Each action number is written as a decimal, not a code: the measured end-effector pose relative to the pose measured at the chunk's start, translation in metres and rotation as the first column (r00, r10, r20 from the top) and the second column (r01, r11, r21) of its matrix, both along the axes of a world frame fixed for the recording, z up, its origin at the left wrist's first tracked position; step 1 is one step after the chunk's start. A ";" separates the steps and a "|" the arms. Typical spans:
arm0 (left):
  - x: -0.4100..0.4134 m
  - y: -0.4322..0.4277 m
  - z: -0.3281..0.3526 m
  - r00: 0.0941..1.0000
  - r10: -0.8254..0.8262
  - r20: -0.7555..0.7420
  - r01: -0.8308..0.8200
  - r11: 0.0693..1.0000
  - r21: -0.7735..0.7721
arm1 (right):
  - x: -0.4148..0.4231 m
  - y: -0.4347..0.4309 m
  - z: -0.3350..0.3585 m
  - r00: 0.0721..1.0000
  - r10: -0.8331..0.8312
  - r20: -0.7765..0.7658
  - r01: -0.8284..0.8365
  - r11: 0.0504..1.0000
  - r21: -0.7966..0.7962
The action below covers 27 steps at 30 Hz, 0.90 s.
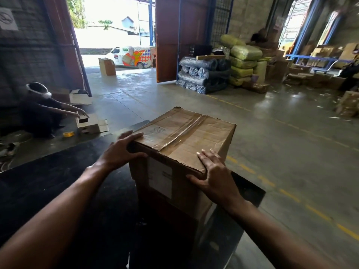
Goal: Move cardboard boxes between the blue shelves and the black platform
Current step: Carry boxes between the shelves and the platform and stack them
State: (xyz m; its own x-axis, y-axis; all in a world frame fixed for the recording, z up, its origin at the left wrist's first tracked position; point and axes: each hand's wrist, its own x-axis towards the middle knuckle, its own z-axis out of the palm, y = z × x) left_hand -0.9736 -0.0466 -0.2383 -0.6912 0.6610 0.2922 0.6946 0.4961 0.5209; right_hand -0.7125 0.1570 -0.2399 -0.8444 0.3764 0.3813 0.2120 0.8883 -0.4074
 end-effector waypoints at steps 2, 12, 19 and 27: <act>0.012 0.004 -0.003 0.999 0.035 -0.006 -0.034 0.996 0.083 | -0.001 0.012 0.003 1.000 0.001 -0.001 -0.001 0.999 -0.042; 0.116 0.053 -0.028 0.953 0.300 0.045 -0.289 0.851 0.438 | -0.002 0.147 0.019 0.996 0.065 -0.054 -0.075 0.972 -0.221; 0.139 0.118 -0.004 0.860 0.315 0.402 -0.465 0.810 0.358 | -0.015 0.217 0.008 0.958 0.283 0.034 -0.269 0.938 -0.218; 0.217 0.162 -0.008 0.684 0.495 0.535 -0.723 0.554 0.413 | -0.054 0.270 0.019 0.839 0.539 0.078 -0.502 0.821 -0.273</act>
